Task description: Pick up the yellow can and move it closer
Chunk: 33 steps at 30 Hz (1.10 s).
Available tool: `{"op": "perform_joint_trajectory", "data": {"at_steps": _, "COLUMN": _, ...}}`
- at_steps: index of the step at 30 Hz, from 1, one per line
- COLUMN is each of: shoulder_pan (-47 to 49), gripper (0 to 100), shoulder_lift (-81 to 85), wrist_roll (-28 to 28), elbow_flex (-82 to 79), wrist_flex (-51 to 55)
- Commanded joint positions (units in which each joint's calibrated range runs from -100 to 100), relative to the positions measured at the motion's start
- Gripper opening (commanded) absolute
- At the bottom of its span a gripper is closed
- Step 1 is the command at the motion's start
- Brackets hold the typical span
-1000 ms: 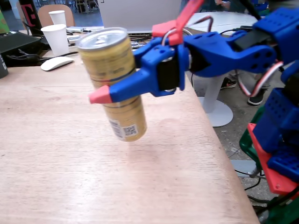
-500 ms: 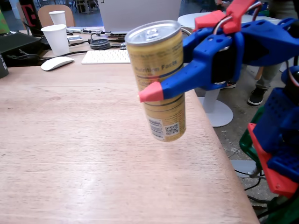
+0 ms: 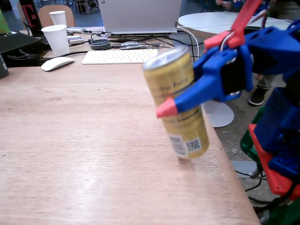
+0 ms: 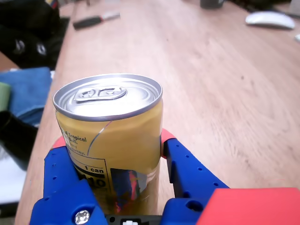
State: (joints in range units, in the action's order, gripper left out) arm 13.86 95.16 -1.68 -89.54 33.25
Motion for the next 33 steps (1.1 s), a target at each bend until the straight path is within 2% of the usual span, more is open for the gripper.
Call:
{"op": "perform_joint_trajectory", "data": {"at_steps": 1, "shoulder_pan": 1.20, "gripper": 24, "shoulder_lift": 2.01, "wrist_roll": 0.00, "elbow_flex": -1.40, "wrist_flex": -0.33}}
{"op": "perform_joint_trajectory", "data": {"at_steps": 9, "shoulder_pan": 1.71, "gripper": 24, "shoulder_lift": 1.93, "wrist_roll": 0.20, "elbow_flex": -1.49, "wrist_flex": -1.56}}
{"op": "perform_joint_trajectory", "data": {"at_steps": 14, "shoulder_pan": 1.71, "gripper": 24, "shoulder_lift": 1.93, "wrist_roll": 0.20, "elbow_flex": -2.72, "wrist_flex": -11.33}}
{"op": "perform_joint_trajectory", "data": {"at_steps": 16, "shoulder_pan": 0.86, "gripper": 24, "shoulder_lift": 1.93, "wrist_roll": 0.44, "elbow_flex": -2.81, "wrist_flex": -11.49}}
{"op": "perform_joint_trajectory", "data": {"at_steps": 20, "shoulder_pan": 0.86, "gripper": 24, "shoulder_lift": 2.01, "wrist_roll": 5.08, "elbow_flex": -6.12, "wrist_flex": -11.49}}
{"op": "perform_joint_trajectory", "data": {"at_steps": 27, "shoulder_pan": 1.71, "gripper": 24, "shoulder_lift": 2.01, "wrist_roll": 5.13, "elbow_flex": -6.68, "wrist_flex": -11.74}}
{"op": "perform_joint_trajectory", "data": {"at_steps": 30, "shoulder_pan": 2.05, "gripper": 24, "shoulder_lift": 2.01, "wrist_roll": 5.13, "elbow_flex": -7.25, "wrist_flex": -16.99}}
{"op": "perform_joint_trajectory", "data": {"at_steps": 33, "shoulder_pan": 2.05, "gripper": 24, "shoulder_lift": 2.01, "wrist_roll": 5.18, "elbow_flex": -8.95, "wrist_flex": -17.82}}
